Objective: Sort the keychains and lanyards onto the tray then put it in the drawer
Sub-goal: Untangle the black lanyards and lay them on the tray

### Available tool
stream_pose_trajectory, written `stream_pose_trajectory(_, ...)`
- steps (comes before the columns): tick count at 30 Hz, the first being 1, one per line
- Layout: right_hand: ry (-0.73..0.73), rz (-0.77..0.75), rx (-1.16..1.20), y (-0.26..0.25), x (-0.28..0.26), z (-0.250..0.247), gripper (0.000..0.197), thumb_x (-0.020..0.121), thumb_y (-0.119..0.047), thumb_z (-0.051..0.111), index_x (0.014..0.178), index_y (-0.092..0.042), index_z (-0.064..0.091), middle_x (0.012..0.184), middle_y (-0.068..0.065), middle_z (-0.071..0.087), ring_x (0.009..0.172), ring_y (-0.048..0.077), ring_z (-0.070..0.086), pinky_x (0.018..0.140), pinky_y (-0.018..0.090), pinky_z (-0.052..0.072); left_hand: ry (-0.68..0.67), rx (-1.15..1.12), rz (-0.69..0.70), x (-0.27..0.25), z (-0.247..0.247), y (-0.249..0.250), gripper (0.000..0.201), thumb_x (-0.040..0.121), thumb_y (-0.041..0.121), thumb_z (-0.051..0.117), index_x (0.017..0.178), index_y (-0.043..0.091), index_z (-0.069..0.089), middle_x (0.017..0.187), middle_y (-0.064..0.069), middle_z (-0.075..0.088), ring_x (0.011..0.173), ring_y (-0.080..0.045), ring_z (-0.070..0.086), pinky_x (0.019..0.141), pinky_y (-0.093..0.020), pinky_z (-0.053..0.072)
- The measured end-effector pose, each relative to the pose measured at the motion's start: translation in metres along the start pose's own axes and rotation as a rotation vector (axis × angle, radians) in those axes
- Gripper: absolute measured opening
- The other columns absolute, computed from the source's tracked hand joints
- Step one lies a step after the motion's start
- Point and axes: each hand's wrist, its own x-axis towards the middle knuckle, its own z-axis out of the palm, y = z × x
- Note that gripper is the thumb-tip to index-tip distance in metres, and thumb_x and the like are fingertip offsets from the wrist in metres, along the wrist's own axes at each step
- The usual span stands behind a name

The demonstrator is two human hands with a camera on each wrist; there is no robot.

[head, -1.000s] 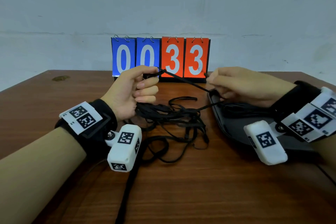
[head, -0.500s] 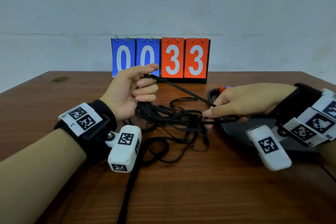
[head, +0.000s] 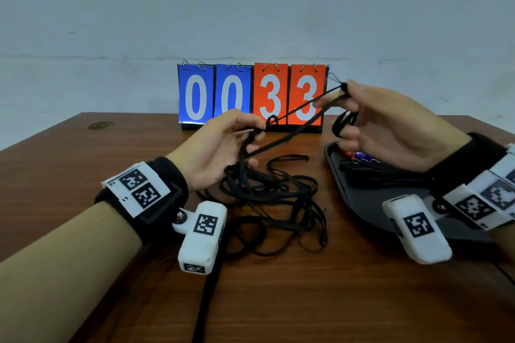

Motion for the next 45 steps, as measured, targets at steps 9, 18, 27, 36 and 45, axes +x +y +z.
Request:
stream_pose_trajectory(9, -0.048, 0.017, 0.068, 0.002, -0.001, -0.002, 0.036, 0.102, -0.040, 0.036, 0.074, -0.019, 0.044, 0.093, 0.007, 0.068, 0.056, 0.014, 0.045, 0.060, 0.027, 0.045, -0.011, 0.135, -0.106, -0.002, 0.005, -0.001, 0.013, 0.088, 0.023, 0.067, 0.091, 0.016, 0.077, 0.081, 0.003, 0.064, 0.068, -0.008, 0.051, 0.045, -0.016, 0.033)
stream_pose_trajectory(18, 0.034, 0.076, -0.124, 0.005, 0.001, -0.001, 0.024, 0.095, -0.033, 0.053, 0.077, -0.020, 0.047, 0.067, -0.003, 0.033, 0.052, 0.009, 0.028, 0.057, 0.025, 0.041, 0.098, 0.078, -0.195, -0.004, 0.005, 0.002, 0.023, 0.094, 0.036, 0.058, 0.081, 0.018, 0.059, 0.096, -0.005, 0.075, 0.044, -0.005, 0.045, 0.042, -0.016, 0.017)
stream_pose_trajectory(27, -0.006, 0.273, -0.545, 0.013, 0.000, -0.005, 0.032, 0.086, -0.036, 0.068, 0.105, -0.012, 0.059, 0.064, -0.004, 0.041, 0.058, 0.010, 0.039, 0.056, 0.028, 0.042, -0.021, 0.106, -0.132, -0.006, 0.006, 0.006, 0.025, 0.095, 0.038, 0.053, 0.084, 0.018, 0.064, 0.054, 0.007, 0.033, 0.052, -0.009, 0.012, 0.044, -0.022, 0.007)
stream_pose_trajectory(36, -0.310, 0.252, -0.699, 0.004, -0.010, 0.008, 0.039, 0.099, -0.036, 0.056, 0.067, -0.013, 0.059, 0.062, -0.006, 0.050, 0.055, 0.018, 0.042, 0.057, 0.022, 0.039, -0.035, 0.114, -0.116, -0.007, 0.009, 0.008, 0.019, 0.087, 0.034, 0.061, 0.092, 0.018, 0.069, 0.045, 0.011, 0.028, 0.045, -0.007, 0.009, 0.042, -0.020, 0.006)
stream_pose_trajectory(45, 0.215, 0.063, -0.293, 0.007, 0.005, -0.005, 0.047, 0.090, -0.038, 0.065, 0.050, -0.024, 0.043, 0.058, -0.003, 0.031, 0.053, 0.016, 0.029, 0.058, 0.030, 0.040, 0.078, 0.035, -0.061, 0.002, 0.002, 0.001, 0.045, 0.110, 0.043, 0.031, 0.111, 0.014, 0.065, 0.071, -0.002, 0.065, 0.050, -0.008, 0.040, 0.042, -0.017, 0.027)
